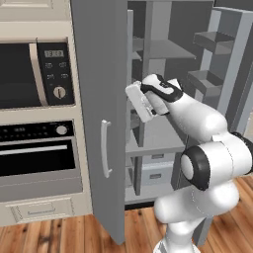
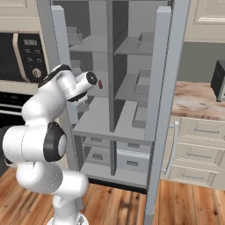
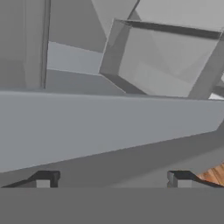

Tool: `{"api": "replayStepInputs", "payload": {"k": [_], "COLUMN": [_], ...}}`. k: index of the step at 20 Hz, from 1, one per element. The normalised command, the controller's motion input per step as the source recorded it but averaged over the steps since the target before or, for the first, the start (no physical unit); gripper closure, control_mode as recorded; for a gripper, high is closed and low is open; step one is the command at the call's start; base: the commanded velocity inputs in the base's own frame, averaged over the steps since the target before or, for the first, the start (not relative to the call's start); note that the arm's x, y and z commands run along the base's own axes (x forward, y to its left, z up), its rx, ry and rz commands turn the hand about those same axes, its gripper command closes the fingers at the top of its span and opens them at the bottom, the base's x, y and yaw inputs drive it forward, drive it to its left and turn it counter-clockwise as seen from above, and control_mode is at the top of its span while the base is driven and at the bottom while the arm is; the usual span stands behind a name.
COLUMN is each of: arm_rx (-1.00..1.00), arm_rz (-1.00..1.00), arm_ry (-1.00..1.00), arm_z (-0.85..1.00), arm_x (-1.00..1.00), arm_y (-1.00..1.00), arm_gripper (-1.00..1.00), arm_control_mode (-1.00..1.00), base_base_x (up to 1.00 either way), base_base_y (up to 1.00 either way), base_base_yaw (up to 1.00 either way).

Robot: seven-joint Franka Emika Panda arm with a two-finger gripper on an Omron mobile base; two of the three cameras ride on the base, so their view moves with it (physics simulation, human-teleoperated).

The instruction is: Move the hot dog bun to the plate on the dining table and place the condiment next to that plate. Then navigate to the fridge and take the sausage and place it on the plate as well.

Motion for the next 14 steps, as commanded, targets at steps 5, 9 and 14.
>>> {"api": "replayStepInputs", "payload": {"k": [5,9,14], "arm_rx": [0.00,0.00,-0.03], "arm_rz": [0.06,0.04,0.01], "arm_ry": [-0.08,-0.04,0.00], "arm_z": [-0.09,-0.08,-0.06], "arm_x": [-0.07,-0.10,-0.10], "arm_y": [0.75,0.91,1.00], "arm_gripper": [-1.00,-1.00,-1.00], "arm_control_mode": [-1.00,-1.00,-1.00], "base_base_x": [0.00,0.00,0.00], "base_base_y": [0.00,0.00,0.00], "base_base_yaw": [0.00,0.00,0.00]}}
